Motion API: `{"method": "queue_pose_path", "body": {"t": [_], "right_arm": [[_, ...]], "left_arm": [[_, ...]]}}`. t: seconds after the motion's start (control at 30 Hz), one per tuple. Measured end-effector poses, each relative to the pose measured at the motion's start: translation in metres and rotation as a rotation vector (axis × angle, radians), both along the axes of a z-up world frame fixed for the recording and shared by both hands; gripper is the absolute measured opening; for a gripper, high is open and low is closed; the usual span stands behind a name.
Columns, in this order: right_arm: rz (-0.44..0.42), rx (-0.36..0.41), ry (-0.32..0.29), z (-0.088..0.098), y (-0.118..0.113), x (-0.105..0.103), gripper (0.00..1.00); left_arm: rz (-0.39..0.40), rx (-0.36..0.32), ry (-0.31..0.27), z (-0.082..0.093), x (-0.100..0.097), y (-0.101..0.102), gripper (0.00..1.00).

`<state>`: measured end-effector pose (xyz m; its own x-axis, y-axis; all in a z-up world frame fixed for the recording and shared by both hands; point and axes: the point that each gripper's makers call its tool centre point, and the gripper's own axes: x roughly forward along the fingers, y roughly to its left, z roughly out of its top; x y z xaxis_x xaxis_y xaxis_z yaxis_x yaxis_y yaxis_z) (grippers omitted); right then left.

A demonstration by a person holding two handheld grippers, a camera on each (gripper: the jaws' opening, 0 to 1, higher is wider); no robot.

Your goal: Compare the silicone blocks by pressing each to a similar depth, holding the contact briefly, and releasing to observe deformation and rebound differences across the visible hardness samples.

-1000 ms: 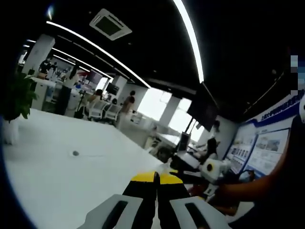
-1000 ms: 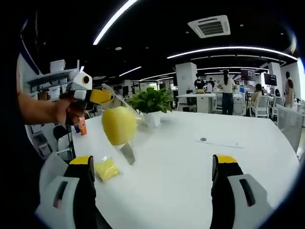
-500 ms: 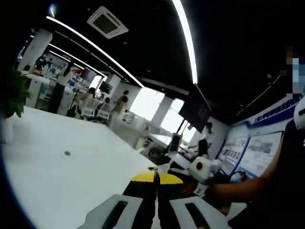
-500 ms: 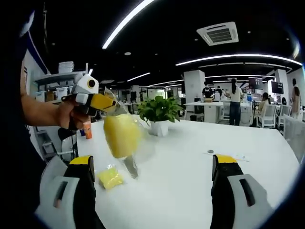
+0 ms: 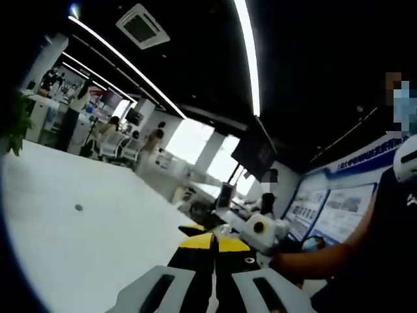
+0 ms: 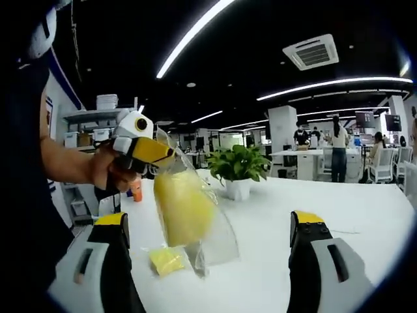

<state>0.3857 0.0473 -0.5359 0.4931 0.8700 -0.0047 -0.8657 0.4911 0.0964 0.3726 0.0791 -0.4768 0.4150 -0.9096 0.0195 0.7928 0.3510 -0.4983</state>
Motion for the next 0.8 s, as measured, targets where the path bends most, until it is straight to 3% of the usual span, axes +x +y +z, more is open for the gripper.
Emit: {"method": "queue_pose_path", "body": {"t": [0.07,0.23,0.3,0.5,0.8], "right_arm": [[0.042,0.055,0.043,0.006,0.006,-0.005,0.85],[0.042,0.068,0.018,0.011,0.007,-0.004,0.76],[0.061,0.094,0.046,0.014,0.008,-0.007,0.68],[0.107,0.080,0.052,0.013,0.010,-0.016,0.48],[0.128,0.090,0.038,0.014,0.016,-0.022,0.38]], "left_arm": [[-0.002,-0.004,0.004,0.000,0.001,0.000,0.00],[-0.011,-0.026,0.009,0.004,0.001,-0.001,0.00],[-0.019,-0.040,0.018,0.006,0.000,-0.002,0.00],[-0.038,-0.053,0.019,0.009,-0.004,-0.002,0.00],[-0.057,-0.069,0.035,0.011,-0.008,-0.002,0.00]]}}
